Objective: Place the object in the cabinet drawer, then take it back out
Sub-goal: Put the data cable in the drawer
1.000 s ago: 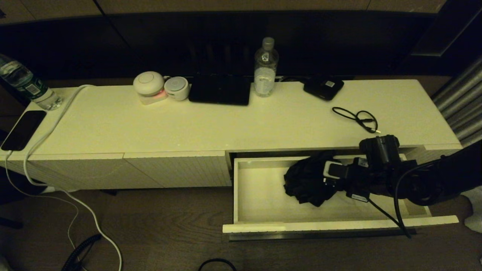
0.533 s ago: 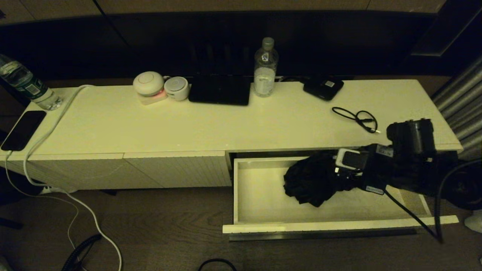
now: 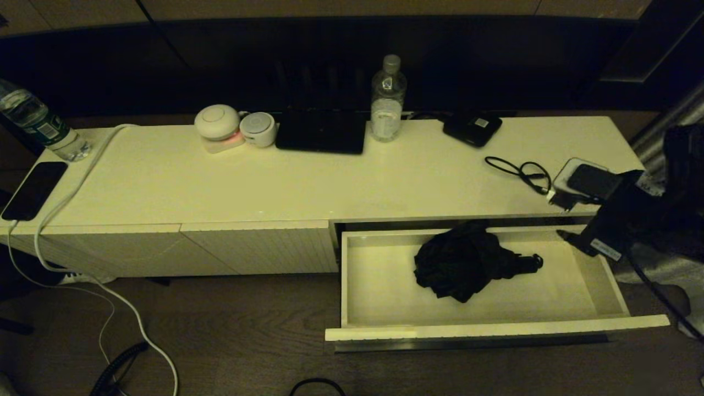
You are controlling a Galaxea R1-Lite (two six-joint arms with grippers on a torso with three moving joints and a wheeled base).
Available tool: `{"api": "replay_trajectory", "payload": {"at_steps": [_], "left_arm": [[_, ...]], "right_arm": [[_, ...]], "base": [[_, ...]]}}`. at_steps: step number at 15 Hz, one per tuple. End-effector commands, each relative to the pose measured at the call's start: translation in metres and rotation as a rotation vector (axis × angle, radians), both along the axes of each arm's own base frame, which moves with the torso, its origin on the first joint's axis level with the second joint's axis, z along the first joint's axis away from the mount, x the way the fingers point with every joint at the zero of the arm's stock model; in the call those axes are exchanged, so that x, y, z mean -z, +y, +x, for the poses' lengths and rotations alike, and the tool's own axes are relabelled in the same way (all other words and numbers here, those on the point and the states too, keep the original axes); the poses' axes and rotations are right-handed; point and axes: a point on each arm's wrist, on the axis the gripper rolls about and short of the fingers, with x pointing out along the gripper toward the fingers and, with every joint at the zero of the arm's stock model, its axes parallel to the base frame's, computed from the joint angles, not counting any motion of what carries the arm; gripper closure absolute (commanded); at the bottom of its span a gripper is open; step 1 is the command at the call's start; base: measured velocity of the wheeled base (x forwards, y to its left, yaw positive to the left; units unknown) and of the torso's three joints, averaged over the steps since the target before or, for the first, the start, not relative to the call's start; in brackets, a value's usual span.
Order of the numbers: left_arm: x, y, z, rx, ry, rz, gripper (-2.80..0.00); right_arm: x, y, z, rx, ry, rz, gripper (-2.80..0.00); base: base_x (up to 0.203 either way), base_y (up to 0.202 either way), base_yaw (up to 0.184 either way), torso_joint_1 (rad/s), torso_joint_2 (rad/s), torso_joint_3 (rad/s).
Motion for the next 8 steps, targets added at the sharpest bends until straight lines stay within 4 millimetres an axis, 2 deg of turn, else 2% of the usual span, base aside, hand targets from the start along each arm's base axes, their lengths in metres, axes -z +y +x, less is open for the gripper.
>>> {"api": "replay_trajectory", "payload": {"at_steps": [1,4,8], "left_arm": [[0.0,0.0,0.0,-0.001,-0.002,0.0,0.0],[0.0,0.0,0.0,-0.001,-0.002,0.0,0.0],[0.0,0.0,0.0,-0.001,-0.002,0.0,0.0]], "right_arm": [[-0.017,-0.005,-0.004,0.082,-0.039,0.098,-2.8],[-0.011,-0.009,0.0,0.181,-0.015,0.255,-2.8],[0.005,-0.007,0.03,0.368,-0.034,0.493,-2.8]], "base": [[0.0,0.0,0.0,0.0,0.0,0.0],[0.0,0.0,0.0,0.0,0.0,0.0],[0.0,0.0,0.0,0.0,0.0,0.0]]}}
